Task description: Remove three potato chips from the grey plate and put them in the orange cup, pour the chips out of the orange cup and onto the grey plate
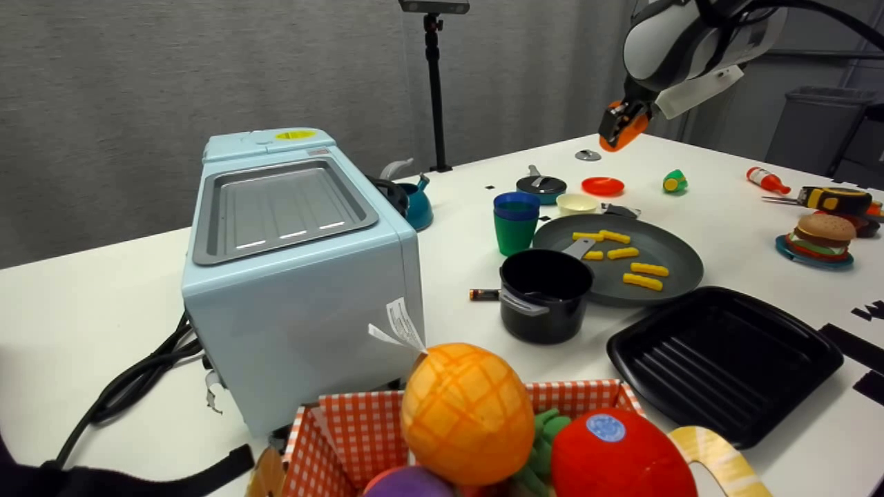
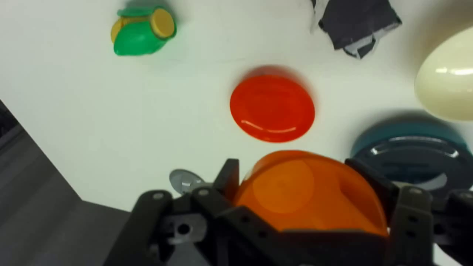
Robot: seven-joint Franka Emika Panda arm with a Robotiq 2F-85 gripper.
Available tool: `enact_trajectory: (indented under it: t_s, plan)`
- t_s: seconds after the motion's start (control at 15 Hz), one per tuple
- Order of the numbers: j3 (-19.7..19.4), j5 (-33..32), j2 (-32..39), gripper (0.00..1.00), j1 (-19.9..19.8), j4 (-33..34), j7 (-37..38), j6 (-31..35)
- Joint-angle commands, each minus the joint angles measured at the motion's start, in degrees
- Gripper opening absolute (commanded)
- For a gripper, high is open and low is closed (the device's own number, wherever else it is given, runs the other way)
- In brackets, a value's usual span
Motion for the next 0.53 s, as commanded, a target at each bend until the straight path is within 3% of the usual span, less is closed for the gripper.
enact_trajectory:
  t_s: [0.0, 0.27, 0.47]
  plan:
    - [8.4, -15.9, -1.7, 0.49, -7.7, 7.2, 7.6, -13.5]
    - [23.0, -24.7, -2.9, 0.49, -17.4, 13.5, 7.1, -26.1]
    - [30.2, -26.3, -2.5, 0.49, -22.6, 16.7, 6.0, -33.7]
